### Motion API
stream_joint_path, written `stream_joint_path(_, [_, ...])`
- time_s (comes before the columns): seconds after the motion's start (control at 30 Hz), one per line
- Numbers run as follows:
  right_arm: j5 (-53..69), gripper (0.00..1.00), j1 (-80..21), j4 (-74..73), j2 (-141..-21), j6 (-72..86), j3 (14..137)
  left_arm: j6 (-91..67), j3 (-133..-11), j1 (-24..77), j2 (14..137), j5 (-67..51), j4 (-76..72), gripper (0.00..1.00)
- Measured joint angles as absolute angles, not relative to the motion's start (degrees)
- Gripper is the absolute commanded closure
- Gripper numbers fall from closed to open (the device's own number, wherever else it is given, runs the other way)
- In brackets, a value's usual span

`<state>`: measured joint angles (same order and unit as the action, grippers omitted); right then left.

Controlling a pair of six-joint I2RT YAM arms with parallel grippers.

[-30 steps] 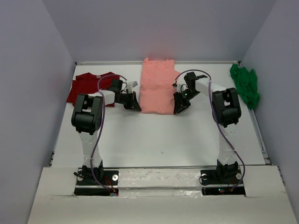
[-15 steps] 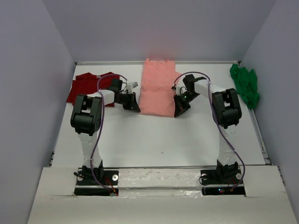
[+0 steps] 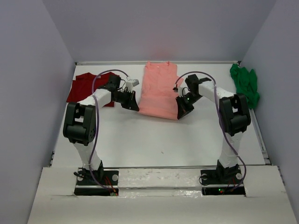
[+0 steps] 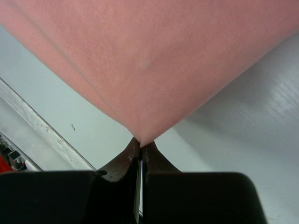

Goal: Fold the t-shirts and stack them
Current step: Fold the tshirt

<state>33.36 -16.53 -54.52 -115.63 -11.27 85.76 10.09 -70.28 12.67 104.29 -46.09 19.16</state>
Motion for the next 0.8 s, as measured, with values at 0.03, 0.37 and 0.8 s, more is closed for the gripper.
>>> stream_joint_path(0.03, [33.36,1.00,-16.53,-54.98,-115.00,-11.51,85.76,10.70,-69.97,12.67,104.18,-46.22,19.99,1.00])
stream_joint_path(0.37, [33.63,1.00,-16.56,-61.69,-107.18,-15.18,85.76,17.61,-69.73,12.67,102.19,-50.89,28.73,1.00])
stream_joint_path(0.8, [35.79,1.00,-16.60,-71.29,-102.17,-22.31,85.84,32.51,-73.63,12.84,96.18,-59.16,45.04,1.00])
